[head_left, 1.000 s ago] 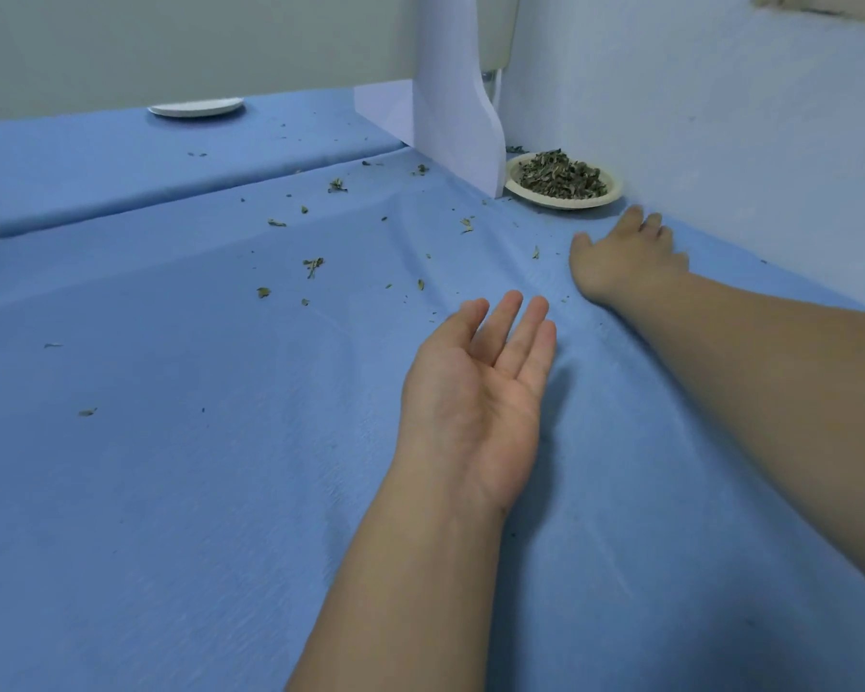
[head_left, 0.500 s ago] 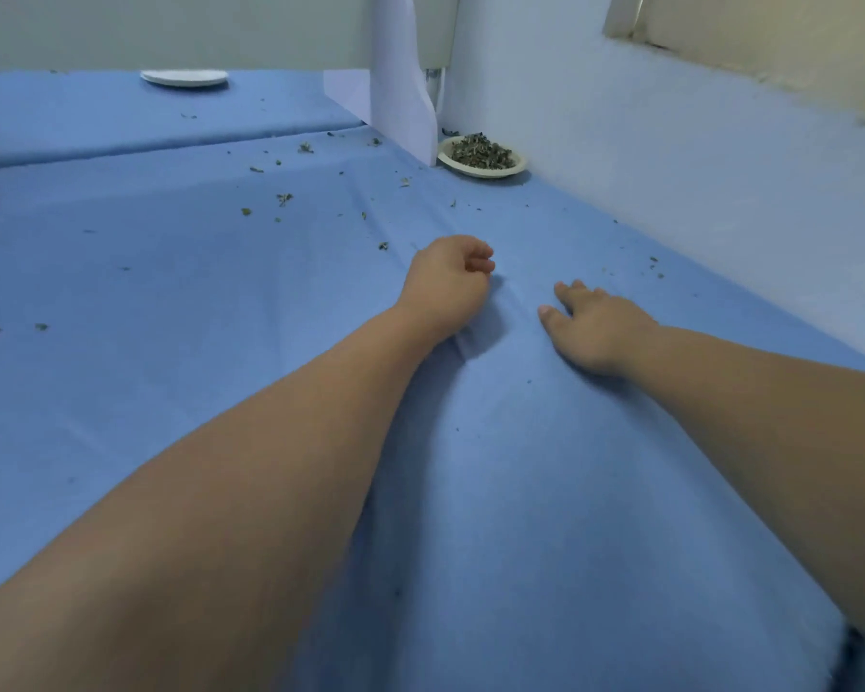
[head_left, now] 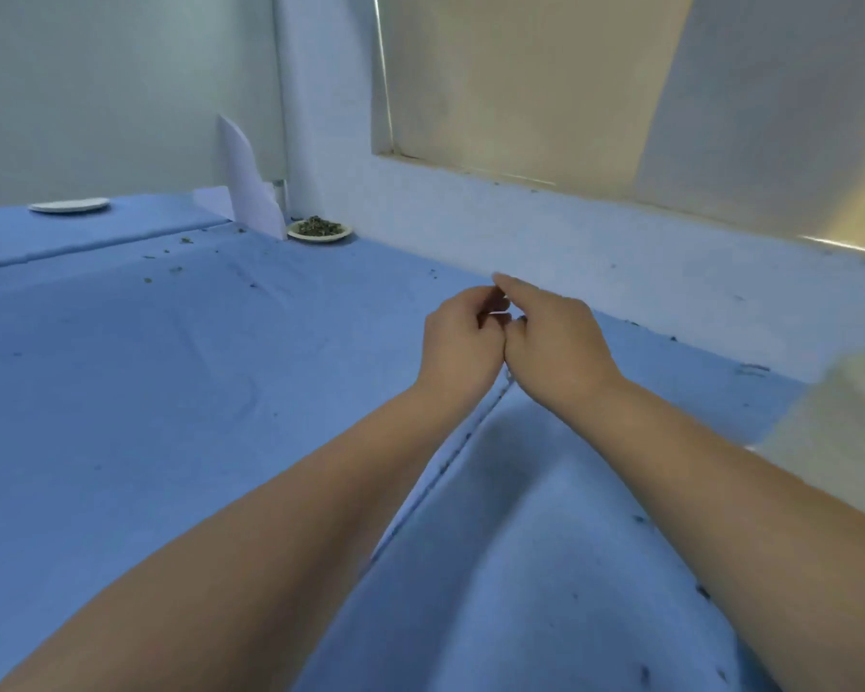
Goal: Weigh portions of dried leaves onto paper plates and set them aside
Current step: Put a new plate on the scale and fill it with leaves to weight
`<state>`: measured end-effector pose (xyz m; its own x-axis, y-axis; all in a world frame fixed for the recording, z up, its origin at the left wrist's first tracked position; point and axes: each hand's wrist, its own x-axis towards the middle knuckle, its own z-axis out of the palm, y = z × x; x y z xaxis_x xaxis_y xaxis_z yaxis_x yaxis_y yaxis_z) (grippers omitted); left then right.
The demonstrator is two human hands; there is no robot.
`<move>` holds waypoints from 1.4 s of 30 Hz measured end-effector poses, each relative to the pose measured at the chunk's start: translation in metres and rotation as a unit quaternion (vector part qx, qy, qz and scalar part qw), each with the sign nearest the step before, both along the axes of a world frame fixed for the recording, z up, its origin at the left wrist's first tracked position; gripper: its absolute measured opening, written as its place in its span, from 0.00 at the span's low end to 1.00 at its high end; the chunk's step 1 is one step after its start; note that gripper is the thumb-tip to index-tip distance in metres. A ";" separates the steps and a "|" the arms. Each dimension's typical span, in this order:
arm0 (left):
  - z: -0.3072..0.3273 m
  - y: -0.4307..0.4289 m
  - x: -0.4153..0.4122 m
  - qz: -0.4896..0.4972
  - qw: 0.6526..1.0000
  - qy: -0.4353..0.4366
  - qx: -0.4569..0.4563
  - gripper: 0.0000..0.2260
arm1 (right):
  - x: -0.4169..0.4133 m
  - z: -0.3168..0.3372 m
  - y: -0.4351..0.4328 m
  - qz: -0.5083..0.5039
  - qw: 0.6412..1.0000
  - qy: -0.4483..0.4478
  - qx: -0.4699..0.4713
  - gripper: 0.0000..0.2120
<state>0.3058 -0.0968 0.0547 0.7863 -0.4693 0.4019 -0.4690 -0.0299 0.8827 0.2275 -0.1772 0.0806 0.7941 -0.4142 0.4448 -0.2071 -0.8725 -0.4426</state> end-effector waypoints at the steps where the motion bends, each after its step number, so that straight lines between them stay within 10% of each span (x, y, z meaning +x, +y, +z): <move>1: 0.006 -0.002 -0.025 -0.019 1.000 -0.002 -0.008 0.18 | -0.031 0.001 0.005 -0.017 0.999 -0.027 0.028 0.28; 10: -0.030 -0.010 -0.225 -0.153 0.986 -0.072 -0.002 0.14 | -0.310 -0.032 0.016 -0.153 0.986 -0.038 0.047 0.27; 15: 0.001 -0.038 -0.270 -0.183 0.951 -0.250 -0.001 0.12 | -0.401 -0.060 0.011 -0.231 0.968 -0.029 0.094 0.27; 25: 0.011 -0.106 -0.279 -0.137 0.898 -0.388 0.157 0.21 | -0.452 -0.080 -0.029 -0.378 0.922 -0.031 -0.079 0.18; 32: 0.006 -0.111 -0.270 -0.086 0.876 -0.443 0.169 0.21 | -0.449 -0.090 -0.033 -0.362 0.930 0.051 -0.043 0.16; 42: 0.045 -0.125 -0.249 -0.092 0.760 -0.595 0.246 0.16 | -0.451 -0.090 -0.039 -0.358 0.933 -0.002 -0.026 0.13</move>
